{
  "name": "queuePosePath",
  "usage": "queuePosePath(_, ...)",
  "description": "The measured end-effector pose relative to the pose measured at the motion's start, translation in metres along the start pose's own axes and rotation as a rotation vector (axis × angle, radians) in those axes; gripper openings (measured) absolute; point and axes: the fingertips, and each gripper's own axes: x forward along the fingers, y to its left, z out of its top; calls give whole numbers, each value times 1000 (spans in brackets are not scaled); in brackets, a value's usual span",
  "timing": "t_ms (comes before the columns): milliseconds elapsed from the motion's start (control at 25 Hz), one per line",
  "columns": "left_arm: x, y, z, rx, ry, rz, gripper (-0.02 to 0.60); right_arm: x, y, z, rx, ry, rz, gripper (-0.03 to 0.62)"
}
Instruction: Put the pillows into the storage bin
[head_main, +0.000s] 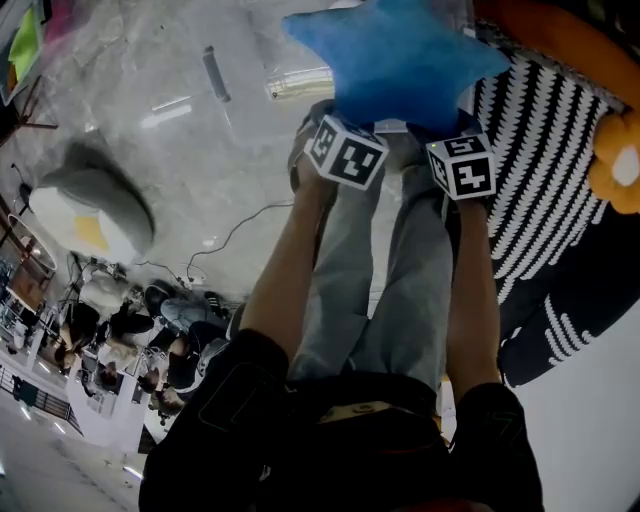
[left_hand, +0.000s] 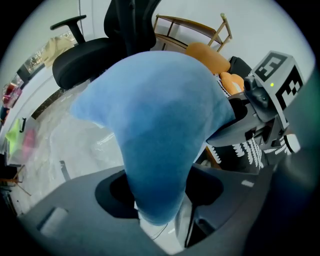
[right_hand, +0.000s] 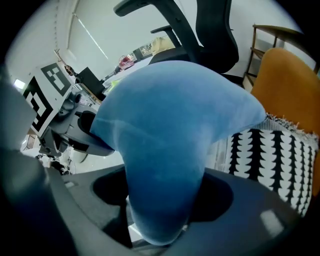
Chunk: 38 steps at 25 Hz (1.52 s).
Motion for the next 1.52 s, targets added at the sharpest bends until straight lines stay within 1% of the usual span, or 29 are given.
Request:
queuePosePath(80, 7, 8, 1, 0, -20, 18, 292, 11, -9, -2, 45, 1, -40, 367)
queuePosePath(120, 13, 11, 0, 13, -23, 38, 310, 17, -15, -7, 72, 15, -68, 388)
queuePosePath(200, 24, 15, -4, 70, 8, 102, 315, 26, -28, -18, 117, 47, -112, 393)
queuePosePath(240, 27, 14, -4, 103, 34, 131, 314, 26, -33, -23, 136, 60, -113, 393)
queuePosePath(280, 28, 12, -3, 124, 52, 147, 299, 25, -36, -26, 153, 68, -104, 393)
queuePosePath(360, 27, 12, 1, 120, 50, 147, 233, 24, -38, -31, 171, 81, -85, 393)
queuePosePath(480, 18, 21, 4, 99, 2, 153, 117, 21, -32, -37, 198, 74, -74, 393)
queuePosePath(560, 5, 10, 16, 77, -42, 146, 14, 2, -35, -44, 226, 51, -70, 391)
queuePosePath(640, -6, -8, 34, 33, -88, 99, 11, -20, -42, -47, 259, 17, -63, 380)
queuePosePath(680, -8, -13, 44, 9, -110, 71, 11, -26, -45, -45, 281, -8, -61, 352)
queuePosePath(720, -9, -16, 53, -9, -129, 45, 11, -30, -49, -43, 305, -37, -66, 309)
queuePosePath(760, -8, -21, 61, -17, -145, 21, 11, -34, -53, -41, 328, -68, -77, 226)
queuePosePath(800, -7, -28, 69, -17, -159, -2, 11, -40, -59, -42, 345, -101, -91, 111)
queuePosePath(840, -6, -37, 79, -13, -173, -23, 11, -46, -65, -41, 354, -132, -100, 24)
queuePosePath(880, -5, -48, 91, -6, -188, -41, 11, -54, -72, -41, 354, -161, -100, 3)
queuePosePath(960, -4, -75, 113, 18, -210, -60, 11, -75, -89, -42, 350, -209, -99, 3)
queuePosePath(1040, -6, -106, 133, 41, -228, -74, 11, -101, -108, -50, 371, -253, -116, 3)
queuePosePath(1120, -9, -131, 149, 53, -251, -97, 11, -122, -126, -57, 420, -304, -141, 3)
queuePosePath(1200, -10, -150, 164, 82, -271, -115, 11, -138, -146, -63, 479, -354, -177, 3)
queuePosePath(1280, -8, -172, 180, 128, -282, -122, 11, -156, -170, -76, 507, -374, -248, 3)
queuePosePath(1400, 1, -208, 203, 196, -288, -132, 11, -180, -204, -105, 483, -347, -386, 3)
queuePosePath(1520, 18, -239, 218, 240, -307, -149, 11, -192, -229, -135, 509, -359, -459, 3)
